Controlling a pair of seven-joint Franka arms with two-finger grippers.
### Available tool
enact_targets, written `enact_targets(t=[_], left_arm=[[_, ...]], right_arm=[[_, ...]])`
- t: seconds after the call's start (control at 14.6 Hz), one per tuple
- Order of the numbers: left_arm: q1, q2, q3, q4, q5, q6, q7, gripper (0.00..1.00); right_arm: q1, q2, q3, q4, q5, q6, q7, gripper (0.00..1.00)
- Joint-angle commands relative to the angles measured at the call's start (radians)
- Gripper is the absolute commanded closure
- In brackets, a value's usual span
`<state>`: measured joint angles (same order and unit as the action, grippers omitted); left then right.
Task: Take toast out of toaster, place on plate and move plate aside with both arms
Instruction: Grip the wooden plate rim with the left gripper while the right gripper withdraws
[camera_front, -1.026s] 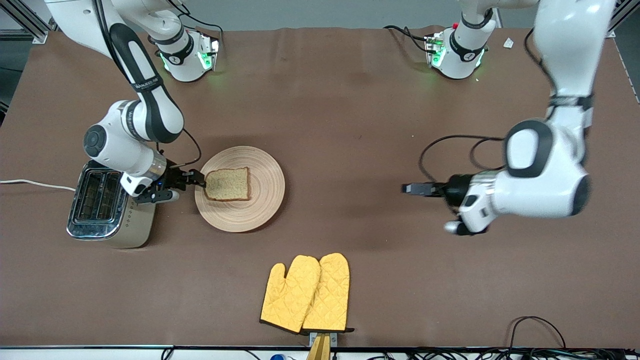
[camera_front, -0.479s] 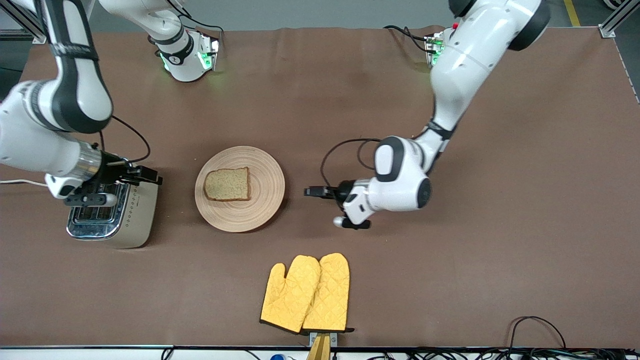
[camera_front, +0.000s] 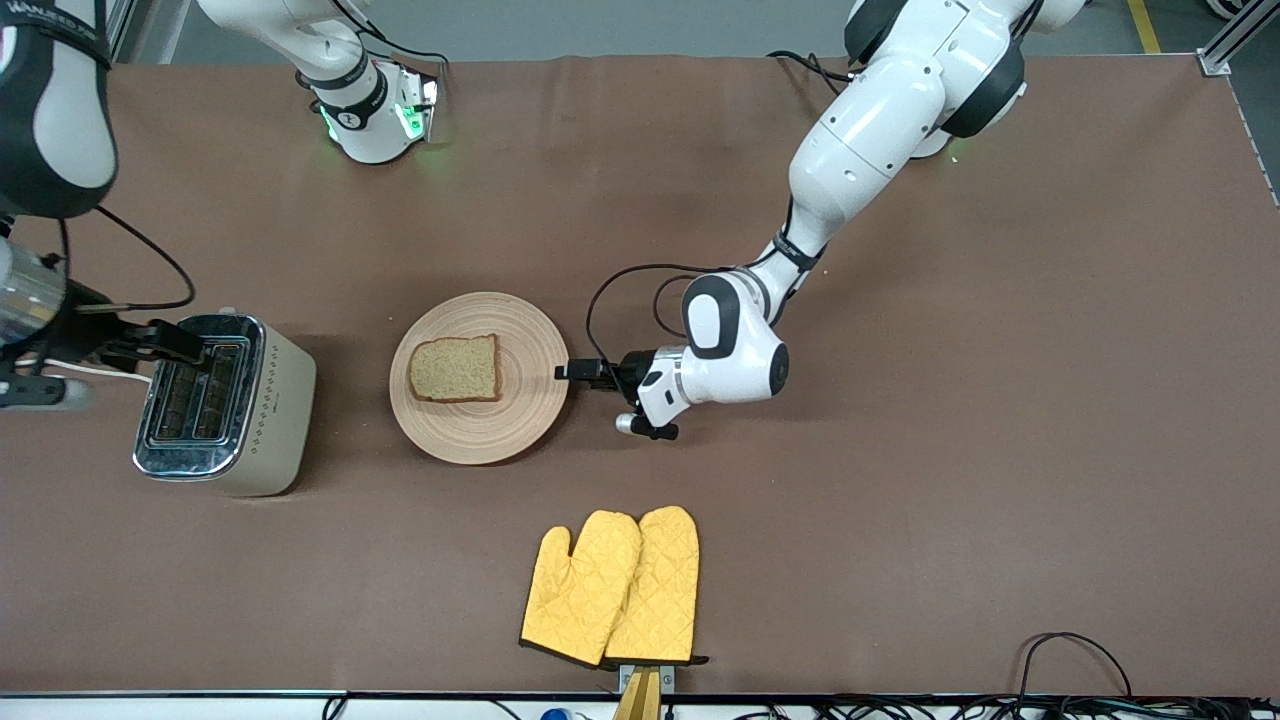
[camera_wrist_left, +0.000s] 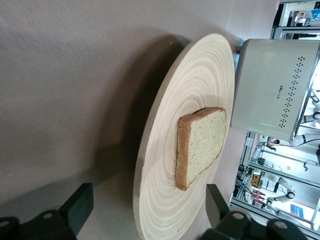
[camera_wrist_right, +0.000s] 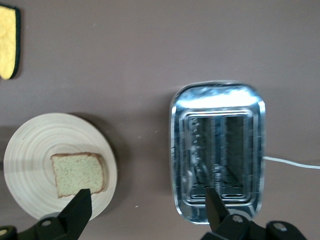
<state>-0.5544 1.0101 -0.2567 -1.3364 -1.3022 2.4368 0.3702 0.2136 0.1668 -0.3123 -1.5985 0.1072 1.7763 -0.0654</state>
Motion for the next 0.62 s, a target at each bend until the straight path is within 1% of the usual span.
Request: enact_targets(t=[0.0,0.07,0.14,0.21,0.27,0.41,0.48,0.55], left_arm=[[-0.028,0.025,0.001,0.036,-0.054,0.047,0.038,0.07],[-0.041,0.03,0.001,0.039,-0.066,0.059,0.051,0.14],[-0.048,0.041,0.001,0.048,-0.087,0.065,0.071,0.26],[-0.056,0.05,0.001,0.049,-0.11,0.067,0.1,0.4],[-0.061,0.061,0.001,0.054,-0.135,0.067,0.151,0.55],[-0.062,0.062,0.002,0.049,-0.215,0.067,0.214,0.81],[-0.068,0.062,0.002,0.048,-0.23,0.067,0.232,0.96],[-0.07,0.062,0.002,0.048,-0.23,0.067,0.245,1.0]], right_arm=[[0.0,0.006,-0.063,0.092,-0.015,-0.092,0.009,0.0],[0.0,0.005,-0.073,0.136,-0.017,-0.148,0.009,0.0],[0.0,0.005,-0.074,0.182,-0.024,-0.208,-0.007,0.0],[-0.003,0.0,-0.074,0.204,-0.024,-0.259,-0.045,0.0],[-0.014,-0.01,-0.071,0.207,-0.024,-0.277,-0.075,0.0],[-0.062,-0.017,-0.038,0.209,-0.021,-0.278,-0.086,0.0],[-0.081,-0.015,-0.018,0.209,-0.021,-0.276,-0.094,0.0],[-0.106,-0.013,0.005,0.209,-0.023,-0.276,-0.106,0.0]])
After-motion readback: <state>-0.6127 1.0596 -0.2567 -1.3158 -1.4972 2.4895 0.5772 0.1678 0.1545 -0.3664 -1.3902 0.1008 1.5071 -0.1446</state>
